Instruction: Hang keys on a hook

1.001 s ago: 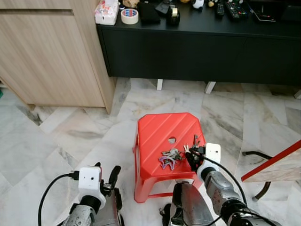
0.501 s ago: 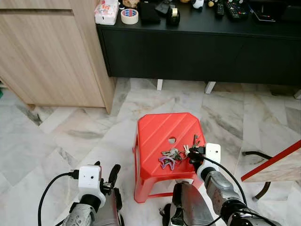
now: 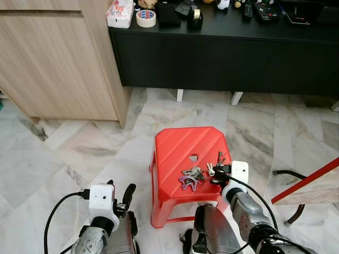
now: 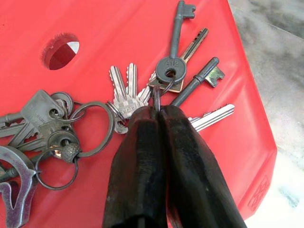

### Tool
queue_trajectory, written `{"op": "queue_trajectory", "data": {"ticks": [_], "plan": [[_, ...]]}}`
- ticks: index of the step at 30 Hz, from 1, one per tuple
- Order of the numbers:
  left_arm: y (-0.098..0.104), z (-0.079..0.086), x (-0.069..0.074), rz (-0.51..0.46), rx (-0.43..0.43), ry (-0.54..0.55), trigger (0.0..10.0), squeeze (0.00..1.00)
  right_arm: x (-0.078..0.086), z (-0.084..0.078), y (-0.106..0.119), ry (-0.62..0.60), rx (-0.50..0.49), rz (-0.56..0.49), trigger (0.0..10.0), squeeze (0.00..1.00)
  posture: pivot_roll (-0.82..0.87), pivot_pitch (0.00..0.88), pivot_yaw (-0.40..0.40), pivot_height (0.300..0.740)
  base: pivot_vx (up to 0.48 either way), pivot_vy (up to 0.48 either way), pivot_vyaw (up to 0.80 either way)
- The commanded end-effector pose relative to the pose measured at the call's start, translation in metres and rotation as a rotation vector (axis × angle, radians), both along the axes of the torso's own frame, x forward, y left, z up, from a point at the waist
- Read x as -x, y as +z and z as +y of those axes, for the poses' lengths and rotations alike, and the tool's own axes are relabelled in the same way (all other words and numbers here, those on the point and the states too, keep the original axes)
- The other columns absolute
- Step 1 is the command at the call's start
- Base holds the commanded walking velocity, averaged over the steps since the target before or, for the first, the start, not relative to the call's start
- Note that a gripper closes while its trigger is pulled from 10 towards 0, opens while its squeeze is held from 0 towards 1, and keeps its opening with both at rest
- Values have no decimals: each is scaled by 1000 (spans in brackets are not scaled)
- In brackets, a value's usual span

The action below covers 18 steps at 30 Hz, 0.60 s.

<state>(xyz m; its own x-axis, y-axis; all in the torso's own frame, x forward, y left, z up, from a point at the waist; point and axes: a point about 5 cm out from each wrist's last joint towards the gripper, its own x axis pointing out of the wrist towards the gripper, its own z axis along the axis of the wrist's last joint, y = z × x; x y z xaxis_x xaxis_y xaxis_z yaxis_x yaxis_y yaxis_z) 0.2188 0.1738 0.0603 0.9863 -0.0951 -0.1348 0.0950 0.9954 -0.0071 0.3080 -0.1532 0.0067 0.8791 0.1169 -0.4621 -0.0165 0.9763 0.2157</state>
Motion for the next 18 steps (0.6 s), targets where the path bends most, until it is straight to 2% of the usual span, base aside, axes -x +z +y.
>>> {"op": "queue_trajectory", "data": {"ticks": [1, 12, 15, 18], "plan": [[-6, 2, 2, 25, -3, 3, 10000, 0, 5, -4, -6, -16, 14, 23, 0, 0, 149, 192, -78, 601, 0, 0, 0], [-12, 6, -8, 30, -15, 10, 10000, 0, -2, -13, 4, -78, 8, -41, 0, 0, 145, 131, -81, 601, 0, 0, 0], [-16, 11, -13, 35, -22, 28, 10000, 0, -10, -21, 17, -124, -17, -126, 0, 0, 140, 82, -87, 601, 0, 0, 0], [-20, 15, -19, 40, -25, 43, 10000, 0, -16, -21, 28, -116, -31, -205, 0, 0, 135, 47, -90, 601, 0, 0, 0]]}}
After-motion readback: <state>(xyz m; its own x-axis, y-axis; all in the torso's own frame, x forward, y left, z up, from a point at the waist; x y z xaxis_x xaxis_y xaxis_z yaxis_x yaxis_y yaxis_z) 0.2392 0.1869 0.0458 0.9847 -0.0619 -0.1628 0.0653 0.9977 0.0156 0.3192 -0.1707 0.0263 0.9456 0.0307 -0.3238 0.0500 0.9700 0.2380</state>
